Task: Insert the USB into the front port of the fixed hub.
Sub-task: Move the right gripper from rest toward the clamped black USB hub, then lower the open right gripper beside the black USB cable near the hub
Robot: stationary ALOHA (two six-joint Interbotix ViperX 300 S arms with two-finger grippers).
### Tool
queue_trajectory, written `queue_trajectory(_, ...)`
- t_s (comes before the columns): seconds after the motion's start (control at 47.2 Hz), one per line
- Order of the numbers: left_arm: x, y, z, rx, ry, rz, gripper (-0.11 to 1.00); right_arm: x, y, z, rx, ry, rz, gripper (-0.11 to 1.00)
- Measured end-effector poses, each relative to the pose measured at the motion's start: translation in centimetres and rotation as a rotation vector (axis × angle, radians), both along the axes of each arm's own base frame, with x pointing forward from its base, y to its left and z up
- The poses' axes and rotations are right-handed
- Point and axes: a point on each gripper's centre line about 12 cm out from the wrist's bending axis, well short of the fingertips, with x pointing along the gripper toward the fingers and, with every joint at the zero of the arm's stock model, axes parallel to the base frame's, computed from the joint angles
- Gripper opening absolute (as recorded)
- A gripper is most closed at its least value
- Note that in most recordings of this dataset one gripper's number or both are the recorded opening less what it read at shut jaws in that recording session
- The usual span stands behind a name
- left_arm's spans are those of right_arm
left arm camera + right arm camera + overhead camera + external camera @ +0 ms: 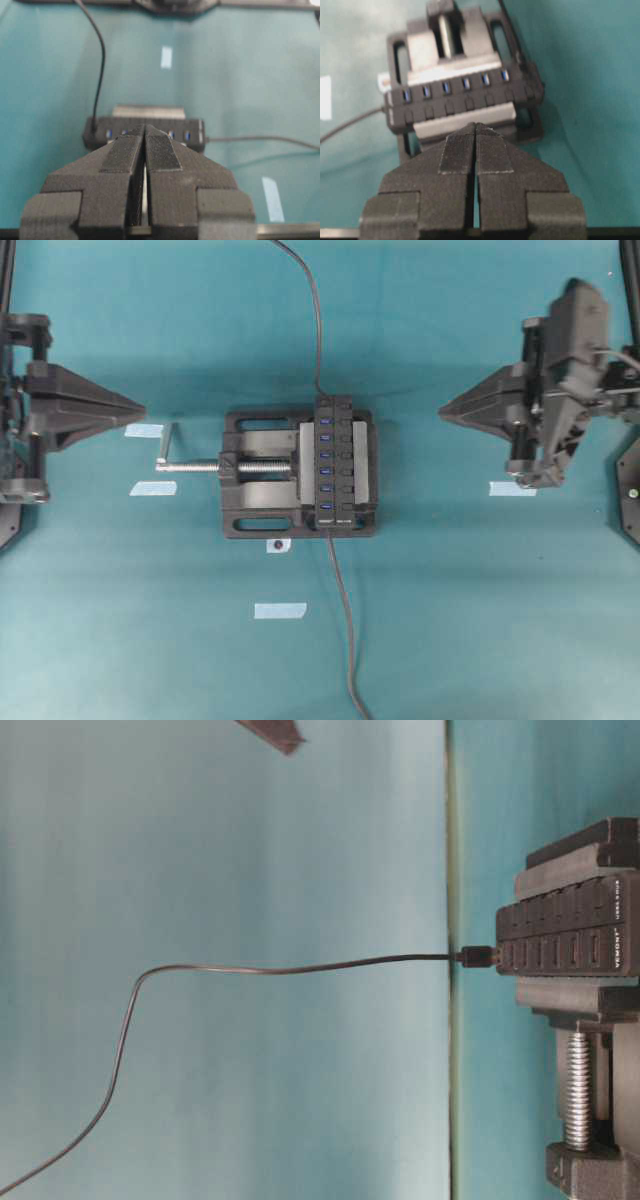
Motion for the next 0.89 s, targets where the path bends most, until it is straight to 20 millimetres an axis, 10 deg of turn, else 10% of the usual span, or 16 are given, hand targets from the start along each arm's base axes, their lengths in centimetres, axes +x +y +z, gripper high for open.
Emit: queue_trajectory(0.891, -0.3, 0.0, -0.9, -0.012, 0.071, 0.003, 0.00, 5.3, -2.8, -3.2, 0.022, 0.142, -0.058, -0.05)
